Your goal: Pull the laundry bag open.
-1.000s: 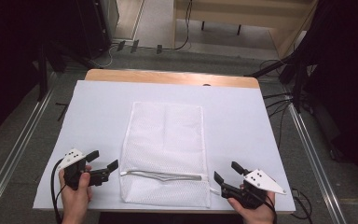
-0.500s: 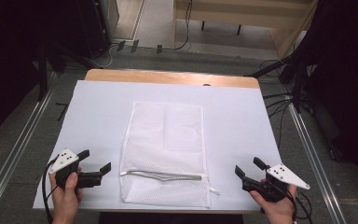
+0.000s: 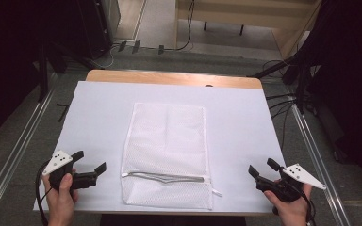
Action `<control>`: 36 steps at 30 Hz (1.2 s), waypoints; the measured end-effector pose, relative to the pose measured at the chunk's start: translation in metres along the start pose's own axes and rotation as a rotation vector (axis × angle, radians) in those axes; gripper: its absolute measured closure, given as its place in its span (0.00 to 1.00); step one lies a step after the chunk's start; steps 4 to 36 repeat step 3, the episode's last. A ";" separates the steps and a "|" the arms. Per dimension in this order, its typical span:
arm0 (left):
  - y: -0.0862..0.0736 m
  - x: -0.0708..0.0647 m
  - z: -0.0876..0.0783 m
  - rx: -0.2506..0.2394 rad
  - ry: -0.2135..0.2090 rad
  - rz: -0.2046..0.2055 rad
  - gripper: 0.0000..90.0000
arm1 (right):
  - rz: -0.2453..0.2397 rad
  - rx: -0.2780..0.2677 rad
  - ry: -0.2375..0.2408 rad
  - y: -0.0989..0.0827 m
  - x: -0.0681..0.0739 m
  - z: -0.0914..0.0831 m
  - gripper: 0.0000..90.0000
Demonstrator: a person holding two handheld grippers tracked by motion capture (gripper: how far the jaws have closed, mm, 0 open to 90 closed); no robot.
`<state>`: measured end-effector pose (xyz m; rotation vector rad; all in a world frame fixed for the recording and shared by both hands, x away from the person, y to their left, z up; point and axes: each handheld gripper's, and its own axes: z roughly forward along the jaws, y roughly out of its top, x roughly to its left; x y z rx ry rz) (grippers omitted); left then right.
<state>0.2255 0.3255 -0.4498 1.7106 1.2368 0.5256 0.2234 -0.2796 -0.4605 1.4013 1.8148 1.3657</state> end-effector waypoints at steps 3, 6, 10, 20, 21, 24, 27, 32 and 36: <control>0.000 -0.001 0.002 0.009 0.001 0.009 0.00 | 0.010 0.003 -0.012 0.000 -0.002 0.001 0.21; 0.000 -0.001 0.002 0.009 0.001 0.009 0.00 | 0.010 0.003 -0.012 0.000 -0.002 0.001 0.21; 0.000 -0.001 0.002 0.009 0.001 0.009 0.00 | 0.010 0.003 -0.012 0.000 -0.002 0.001 0.21; 0.000 -0.001 0.002 0.009 0.001 0.009 0.00 | 0.010 0.003 -0.012 0.000 -0.002 0.001 0.21; 0.000 -0.001 0.002 0.009 0.001 0.009 0.00 | 0.010 0.003 -0.012 0.000 -0.002 0.001 0.21; 0.000 -0.001 0.002 0.009 0.001 0.009 0.00 | 0.010 0.003 -0.012 0.000 -0.002 0.001 0.21; 0.000 -0.001 0.002 0.009 0.001 0.009 0.00 | 0.010 0.003 -0.012 0.000 -0.002 0.001 0.21; 0.000 -0.001 0.002 0.009 0.001 0.009 0.00 | 0.010 0.003 -0.012 0.000 -0.002 0.001 0.21; 0.000 -0.001 0.002 0.009 0.001 0.009 0.00 | 0.010 0.003 -0.012 0.000 -0.002 0.001 0.21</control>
